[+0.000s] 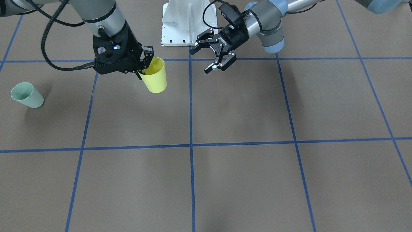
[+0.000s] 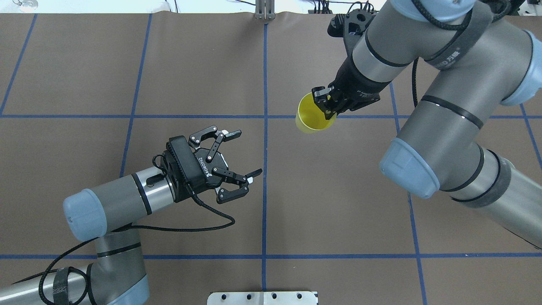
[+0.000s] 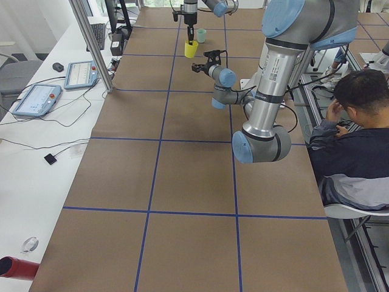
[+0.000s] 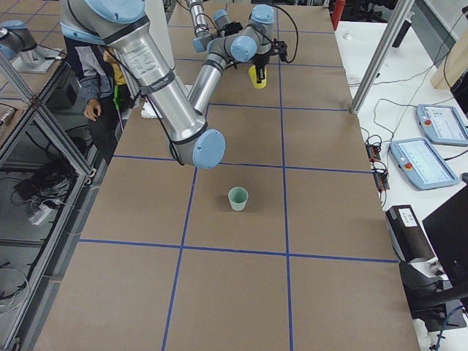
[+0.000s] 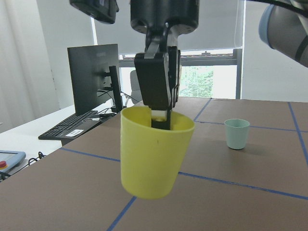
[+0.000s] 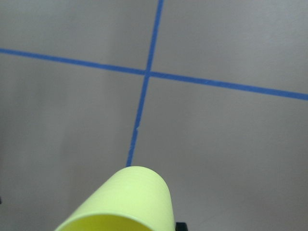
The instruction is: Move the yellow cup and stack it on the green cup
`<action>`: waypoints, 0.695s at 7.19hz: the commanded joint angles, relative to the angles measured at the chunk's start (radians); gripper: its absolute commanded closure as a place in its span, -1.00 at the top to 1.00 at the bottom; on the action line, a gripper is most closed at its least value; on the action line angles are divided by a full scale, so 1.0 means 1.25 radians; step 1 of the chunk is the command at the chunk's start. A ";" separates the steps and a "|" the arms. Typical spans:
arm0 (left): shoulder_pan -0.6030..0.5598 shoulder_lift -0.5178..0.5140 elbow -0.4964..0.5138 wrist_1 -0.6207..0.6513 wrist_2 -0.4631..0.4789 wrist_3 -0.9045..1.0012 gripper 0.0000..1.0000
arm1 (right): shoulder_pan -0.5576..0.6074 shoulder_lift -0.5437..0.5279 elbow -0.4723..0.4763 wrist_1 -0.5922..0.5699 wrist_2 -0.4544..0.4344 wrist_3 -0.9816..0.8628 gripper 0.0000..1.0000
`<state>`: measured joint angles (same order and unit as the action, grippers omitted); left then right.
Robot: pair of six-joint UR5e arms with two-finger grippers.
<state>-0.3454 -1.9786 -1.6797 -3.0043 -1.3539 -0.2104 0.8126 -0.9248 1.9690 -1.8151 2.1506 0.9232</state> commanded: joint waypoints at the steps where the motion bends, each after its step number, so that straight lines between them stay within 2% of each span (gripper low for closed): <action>1: 0.000 0.006 0.023 0.008 0.050 -0.007 0.99 | 0.055 -0.025 0.001 -0.006 0.002 -0.002 -1.00; 3: -0.003 0.039 0.037 0.031 0.132 -0.039 0.99 | 0.068 -0.033 0.003 -0.006 0.001 -0.002 -1.00; 5: -0.025 0.051 0.033 0.129 0.138 -0.139 1.00 | 0.093 -0.047 0.004 -0.006 0.001 -0.002 -1.00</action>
<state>-0.3597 -1.9278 -1.6362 -2.9237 -1.1921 -0.3163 0.9087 -0.9694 1.9732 -1.8223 2.1523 0.9204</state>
